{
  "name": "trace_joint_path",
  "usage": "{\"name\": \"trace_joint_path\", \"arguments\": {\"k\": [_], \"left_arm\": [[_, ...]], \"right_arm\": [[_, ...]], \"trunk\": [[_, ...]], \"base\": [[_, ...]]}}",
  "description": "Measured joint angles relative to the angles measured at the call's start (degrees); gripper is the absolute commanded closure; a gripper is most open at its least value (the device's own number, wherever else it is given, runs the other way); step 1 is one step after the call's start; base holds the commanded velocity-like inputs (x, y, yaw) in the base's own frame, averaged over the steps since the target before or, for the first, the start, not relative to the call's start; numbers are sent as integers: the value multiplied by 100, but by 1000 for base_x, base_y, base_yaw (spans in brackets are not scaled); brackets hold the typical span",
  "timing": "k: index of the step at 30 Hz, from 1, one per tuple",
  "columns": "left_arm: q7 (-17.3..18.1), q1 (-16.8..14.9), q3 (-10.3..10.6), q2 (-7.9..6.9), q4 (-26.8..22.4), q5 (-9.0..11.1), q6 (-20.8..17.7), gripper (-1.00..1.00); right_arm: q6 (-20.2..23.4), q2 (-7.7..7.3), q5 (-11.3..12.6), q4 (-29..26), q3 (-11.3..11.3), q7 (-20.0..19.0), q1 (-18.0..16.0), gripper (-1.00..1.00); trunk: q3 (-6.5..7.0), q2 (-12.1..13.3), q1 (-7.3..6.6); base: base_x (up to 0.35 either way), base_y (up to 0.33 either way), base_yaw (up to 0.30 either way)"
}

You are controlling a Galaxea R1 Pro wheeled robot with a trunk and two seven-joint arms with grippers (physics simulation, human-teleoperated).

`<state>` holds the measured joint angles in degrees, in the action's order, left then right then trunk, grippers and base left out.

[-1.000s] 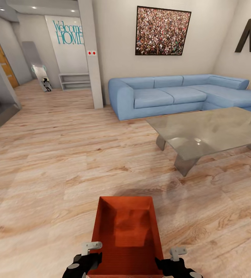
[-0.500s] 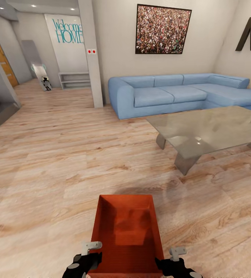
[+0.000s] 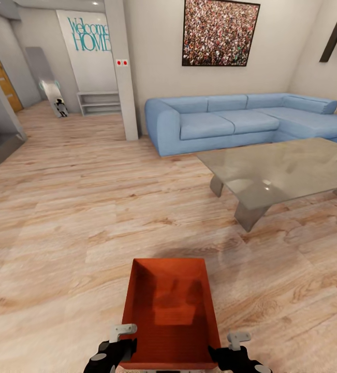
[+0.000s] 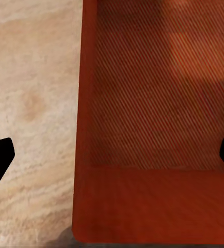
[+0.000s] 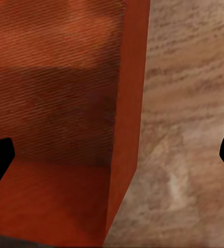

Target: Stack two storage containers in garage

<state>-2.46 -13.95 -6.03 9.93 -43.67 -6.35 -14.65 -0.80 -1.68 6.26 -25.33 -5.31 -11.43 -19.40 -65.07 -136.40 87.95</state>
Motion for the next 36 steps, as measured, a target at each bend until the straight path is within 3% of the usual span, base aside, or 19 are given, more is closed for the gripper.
{"name": "trace_joint_path", "arguments": {"k": [31, 36], "left_arm": [[-7, -1, 0, -13, 0, 16, 1, -100], [-24, 1, 0, -35, -2, 17, 16, -100]], "right_arm": [[0, 0, -1, -270, -5, 10, -9, -100], [0, 0, -1, -265, -5, 10, -9, -100]], "trunk": [[-46, 0, 0], [-135, -199, 109]], "base": [[0, 0, 0], [0, 0, 0]]}}
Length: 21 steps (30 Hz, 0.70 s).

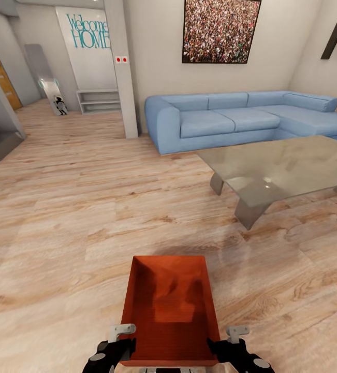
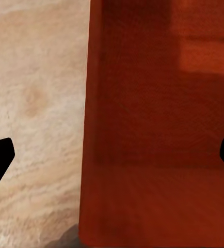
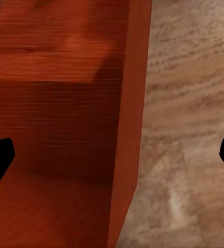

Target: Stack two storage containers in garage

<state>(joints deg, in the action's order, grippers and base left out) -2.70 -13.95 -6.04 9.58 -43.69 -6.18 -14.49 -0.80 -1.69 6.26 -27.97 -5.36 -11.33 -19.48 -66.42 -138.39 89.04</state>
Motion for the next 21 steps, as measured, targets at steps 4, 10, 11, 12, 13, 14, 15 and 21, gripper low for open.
{"name": "trace_joint_path", "arguments": {"k": [4, 10, 11, 12, 13, 14, 15, 21], "left_arm": [[-2, -1, -7, -15, -6, 6, 7, -100], [-2, -2, -9, -14, -7, 13, 12, -100], [-2, -2, -9, -12, -7, 13, 15, -100], [-2, -2, -9, -10, -5, 13, 16, -100], [-2, -2, -9, -9, -6, 13, 18, -100], [-2, -2, -9, -8, -6, 12, 18, -100], [-2, -2, -9, -8, -5, 11, 19, -100], [-2, -1, -9, -7, -7, 9, 27, -100]], "right_arm": [[0, 0, 0, 1, 0, 0, 0, -100], [0, 0, 0, 1, 0, 0, 0, -100], [0, 0, 0, 1, 0, 0, 0, -100], [0, 0, 0, 1, 0, 0, 0, -100], [0, 0, 0, 1, 0, 0, 0, -100], [0, 0, 0, 1, 0, 0, 0, -100], [0, 0, 0, 1, 0, 0, 0, -100], [0, 0, 0, 1, 0, 0, 0, -100]], "trunk": [[-72, -160, 88], [-72, -162, 88], [-72, -162, 88], [-72, -162, 88], [-72, -162, 88], [-72, -162, 88], [-72, -162, 88], [-90, -201, 110]], "base": [[0, 0, 0], [0, 0, 0], [0, 0, 0], [0, 0, 0], [0, 0, 0], [0, 0, 0], [0, 0, 0], [0, 0, 0]]}}
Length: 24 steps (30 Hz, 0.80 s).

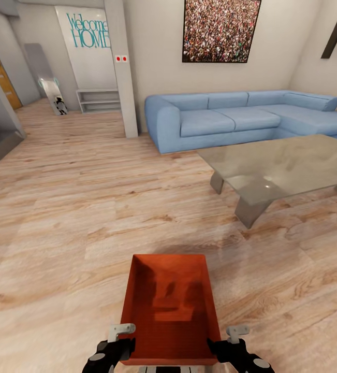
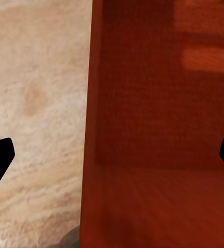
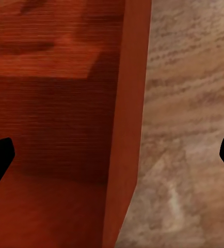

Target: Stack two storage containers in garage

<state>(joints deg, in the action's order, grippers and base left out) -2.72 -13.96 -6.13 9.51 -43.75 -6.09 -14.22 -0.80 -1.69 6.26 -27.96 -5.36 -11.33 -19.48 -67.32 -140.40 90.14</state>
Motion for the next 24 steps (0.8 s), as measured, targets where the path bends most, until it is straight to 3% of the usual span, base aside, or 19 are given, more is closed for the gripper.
{"name": "trace_joint_path", "arguments": {"k": [6, 24], "left_arm": [[0, 0, 0, 8, 0, 0, 1, -100], [0, 0, 0, -23, -7, 8, 17, -100]], "right_arm": [[0, 0, 0, 0, 0, 0, 0, -100], [0, 0, 0, -2, 0, 0, 0, -100]], "trunk": [[-108, -241, 132], [-108, -242, 132]], "base": [[0, 0, 0], [0, 0, 0]]}}
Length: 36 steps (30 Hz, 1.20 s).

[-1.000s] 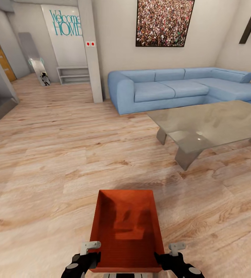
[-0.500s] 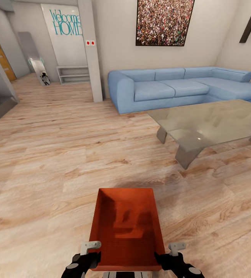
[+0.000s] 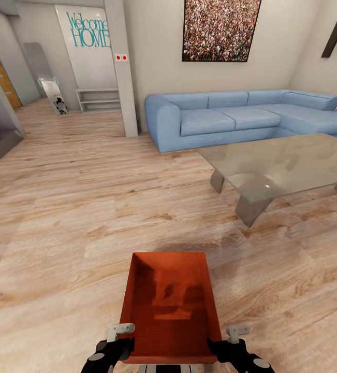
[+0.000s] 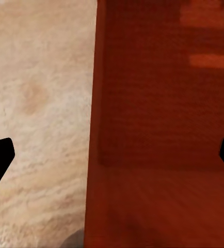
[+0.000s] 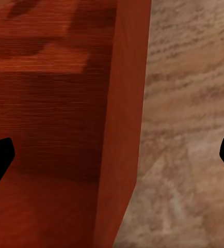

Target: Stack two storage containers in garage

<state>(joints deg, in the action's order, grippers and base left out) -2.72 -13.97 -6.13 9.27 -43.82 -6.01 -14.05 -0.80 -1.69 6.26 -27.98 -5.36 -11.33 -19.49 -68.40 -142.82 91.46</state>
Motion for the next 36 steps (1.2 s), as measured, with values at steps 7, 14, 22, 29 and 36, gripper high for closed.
{"name": "trace_joint_path", "arguments": {"k": [7, 14, 22, 29, 36], "left_arm": [[0, 0, -8, -11, -10, -7, 2, -100], [11, 0, -9, -12, -11, -6, 2, -100], [48, 0, -10, -8, -216, 9, 7, -100], [67, -3, -11, 5, -231, 18, 11, -100], [160, -6, -10, 4, -231, 26, 10, -100]], "right_arm": [[0, 0, 0, -7, 0, 0, 0, -100], [0, 0, 0, -7, 0, 0, 0, -100], [-8, 0, -5, -7, 0, 0, 0, -100], [-11, 0, -9, -89, 0, -1, 0, -100], [-8, 0, -9, -137, 0, -1, 0, -100]], "trunk": [[-84, -44, 30], [-107, -45, 32], [-107, -46, 32], [-107, -46, 32], [-107, -46, 32]], "base": [[0, 0, 0], [0, 0, 0], [0, 0, 0], [0, 0, 0], [0, 0, 0]]}}
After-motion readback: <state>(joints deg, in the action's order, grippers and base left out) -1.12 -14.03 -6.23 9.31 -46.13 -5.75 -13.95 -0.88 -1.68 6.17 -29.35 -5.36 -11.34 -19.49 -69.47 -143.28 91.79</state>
